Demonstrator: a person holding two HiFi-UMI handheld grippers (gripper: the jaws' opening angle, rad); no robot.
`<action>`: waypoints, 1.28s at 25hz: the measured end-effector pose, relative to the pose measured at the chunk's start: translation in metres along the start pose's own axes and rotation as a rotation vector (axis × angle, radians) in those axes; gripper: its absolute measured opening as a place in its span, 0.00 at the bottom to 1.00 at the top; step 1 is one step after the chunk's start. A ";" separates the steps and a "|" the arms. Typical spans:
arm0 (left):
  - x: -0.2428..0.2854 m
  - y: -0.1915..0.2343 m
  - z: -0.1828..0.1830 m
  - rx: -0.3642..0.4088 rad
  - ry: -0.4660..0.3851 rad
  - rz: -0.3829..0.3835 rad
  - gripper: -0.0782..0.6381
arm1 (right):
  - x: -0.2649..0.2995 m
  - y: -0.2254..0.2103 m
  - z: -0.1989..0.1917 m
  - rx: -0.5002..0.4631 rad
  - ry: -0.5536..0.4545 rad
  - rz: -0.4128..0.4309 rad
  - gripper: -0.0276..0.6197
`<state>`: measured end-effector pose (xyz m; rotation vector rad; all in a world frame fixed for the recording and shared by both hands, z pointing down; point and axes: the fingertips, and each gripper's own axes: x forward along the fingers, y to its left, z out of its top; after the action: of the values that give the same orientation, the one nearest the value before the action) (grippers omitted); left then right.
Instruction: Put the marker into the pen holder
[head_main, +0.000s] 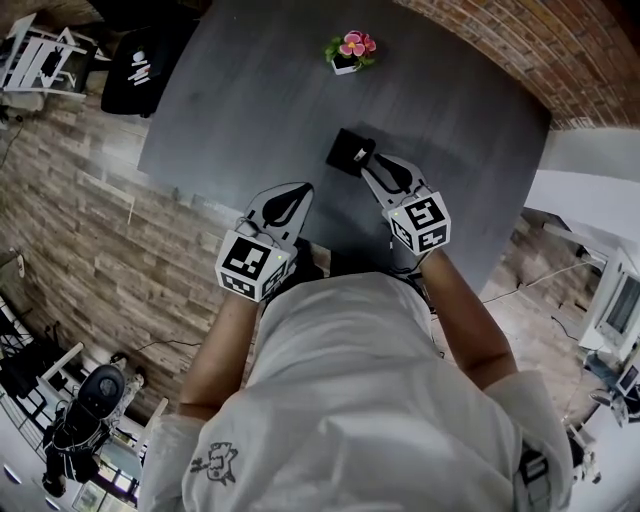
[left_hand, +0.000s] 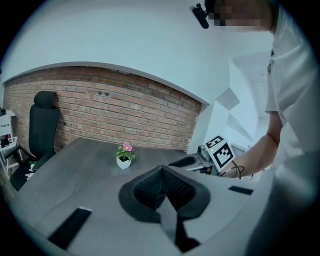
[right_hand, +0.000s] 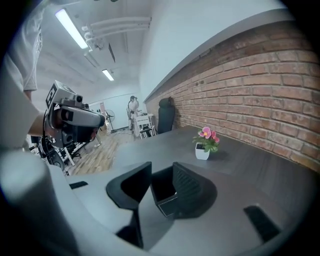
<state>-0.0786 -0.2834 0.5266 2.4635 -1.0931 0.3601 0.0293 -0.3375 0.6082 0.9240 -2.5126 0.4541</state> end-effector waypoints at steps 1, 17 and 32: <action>-0.003 -0.001 0.002 -0.001 -0.005 -0.005 0.12 | -0.003 0.003 0.005 -0.002 -0.010 -0.007 0.26; -0.084 -0.026 0.041 0.142 -0.152 -0.041 0.12 | -0.071 0.083 0.078 -0.076 -0.200 -0.117 0.21; -0.157 -0.050 0.046 0.195 -0.263 -0.022 0.12 | -0.138 0.165 0.112 -0.146 -0.361 -0.180 0.05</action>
<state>-0.1408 -0.1740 0.4111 2.7532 -1.1814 0.1438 -0.0170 -0.1934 0.4190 1.2529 -2.6976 0.0462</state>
